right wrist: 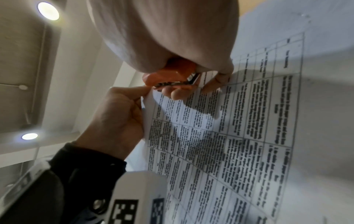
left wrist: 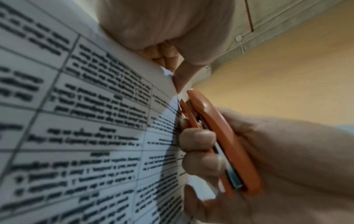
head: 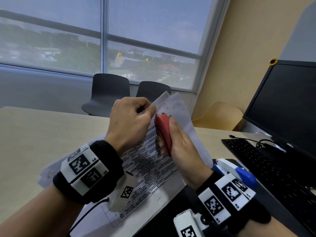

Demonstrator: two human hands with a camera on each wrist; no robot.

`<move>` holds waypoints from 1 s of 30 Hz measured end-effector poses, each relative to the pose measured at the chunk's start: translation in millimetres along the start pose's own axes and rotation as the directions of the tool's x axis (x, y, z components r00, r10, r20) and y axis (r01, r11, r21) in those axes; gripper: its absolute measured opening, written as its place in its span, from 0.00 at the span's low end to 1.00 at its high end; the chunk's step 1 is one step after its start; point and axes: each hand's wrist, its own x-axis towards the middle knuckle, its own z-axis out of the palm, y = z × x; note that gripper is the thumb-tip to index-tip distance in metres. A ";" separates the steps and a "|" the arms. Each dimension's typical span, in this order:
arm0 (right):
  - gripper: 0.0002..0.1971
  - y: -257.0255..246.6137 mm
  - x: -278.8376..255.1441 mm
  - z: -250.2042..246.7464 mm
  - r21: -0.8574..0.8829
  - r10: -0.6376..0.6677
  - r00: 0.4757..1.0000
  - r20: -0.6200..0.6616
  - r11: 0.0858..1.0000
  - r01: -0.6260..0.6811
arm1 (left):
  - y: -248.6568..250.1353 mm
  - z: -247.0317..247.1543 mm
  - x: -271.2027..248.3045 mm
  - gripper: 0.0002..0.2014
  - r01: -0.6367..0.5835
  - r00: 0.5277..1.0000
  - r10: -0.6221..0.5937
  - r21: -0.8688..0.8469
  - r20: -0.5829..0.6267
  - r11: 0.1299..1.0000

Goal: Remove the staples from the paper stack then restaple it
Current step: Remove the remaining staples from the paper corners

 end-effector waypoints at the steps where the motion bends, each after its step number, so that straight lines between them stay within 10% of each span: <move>1: 0.26 0.1 1.1 0.5 0.009 -0.006 1.000 0.007 1.000 0.006 | -0.4 -1.3 1.1 0.14 0.009 1.000 -0.009 -0.014 0.002 1.000; 30: 0.19 2.6 5.4 -9.7 -0.070 0.023 1.000 0.011 0.997 -0.022 | -4.3 1.3 3.1 0.14 0.202 0.977 -0.193 -0.095 0.096 0.975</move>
